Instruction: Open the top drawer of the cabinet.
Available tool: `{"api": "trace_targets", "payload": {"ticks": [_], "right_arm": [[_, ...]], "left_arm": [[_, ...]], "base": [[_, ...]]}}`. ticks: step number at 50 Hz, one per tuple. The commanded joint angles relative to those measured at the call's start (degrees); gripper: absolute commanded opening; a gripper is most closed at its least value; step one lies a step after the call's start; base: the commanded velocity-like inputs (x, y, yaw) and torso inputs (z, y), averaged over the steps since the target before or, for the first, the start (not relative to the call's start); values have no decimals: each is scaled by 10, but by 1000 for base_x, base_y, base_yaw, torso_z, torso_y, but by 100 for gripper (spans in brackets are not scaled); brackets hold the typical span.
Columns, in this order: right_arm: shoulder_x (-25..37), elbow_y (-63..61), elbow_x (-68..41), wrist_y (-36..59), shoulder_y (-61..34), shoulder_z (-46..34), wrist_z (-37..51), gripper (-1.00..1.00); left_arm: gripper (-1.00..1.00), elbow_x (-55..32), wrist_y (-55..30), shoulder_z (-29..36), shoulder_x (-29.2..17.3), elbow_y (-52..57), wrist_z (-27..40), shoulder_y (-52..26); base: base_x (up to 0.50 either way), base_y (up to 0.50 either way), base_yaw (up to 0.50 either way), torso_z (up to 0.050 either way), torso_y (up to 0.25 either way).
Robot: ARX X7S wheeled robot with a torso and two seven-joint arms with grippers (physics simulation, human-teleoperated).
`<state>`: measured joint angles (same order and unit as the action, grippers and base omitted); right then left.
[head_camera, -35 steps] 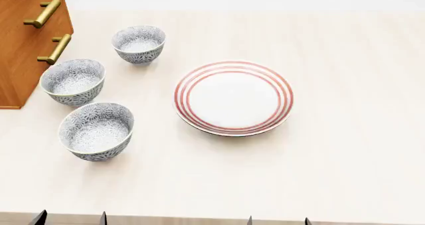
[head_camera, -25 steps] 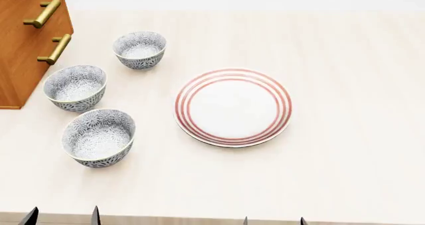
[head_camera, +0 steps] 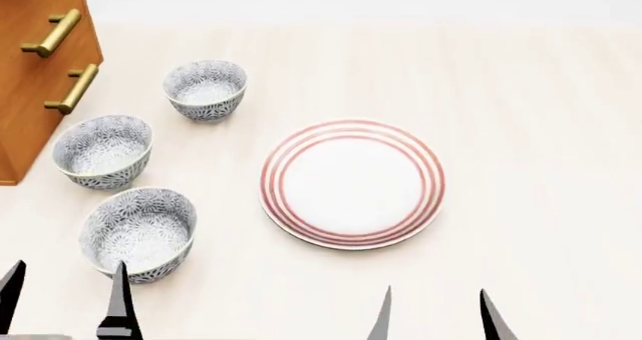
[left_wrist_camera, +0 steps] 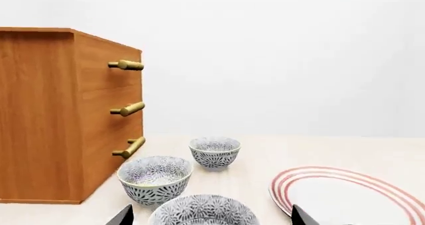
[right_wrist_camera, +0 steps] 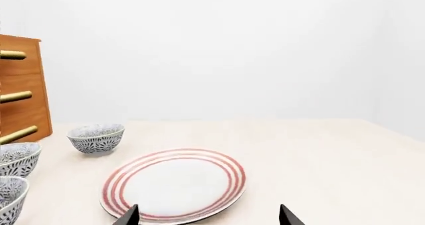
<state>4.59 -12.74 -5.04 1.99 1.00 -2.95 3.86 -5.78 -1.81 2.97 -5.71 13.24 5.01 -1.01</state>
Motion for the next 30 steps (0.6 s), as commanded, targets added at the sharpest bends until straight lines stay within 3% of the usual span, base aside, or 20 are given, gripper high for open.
{"api": "trace_targets", "payload": {"ticks": [1,9,30], "right_arm": [[22,-161,-23,55,-1,20,28,100],[38,-246,-28,73,9,27,39,100],[53,-261,-37,85,-2,31,56,100]], "left_arm": [[100,-45,-89,-15,-33,170,7,-17],[100,-67,-128,-34,-45,241,23,-24],[100,-73,-121,-37,-59,272,32,-16]], "base": [[500,0,0,0,0],[500,0,0,0,0],[500,0,0,0,0]]}}
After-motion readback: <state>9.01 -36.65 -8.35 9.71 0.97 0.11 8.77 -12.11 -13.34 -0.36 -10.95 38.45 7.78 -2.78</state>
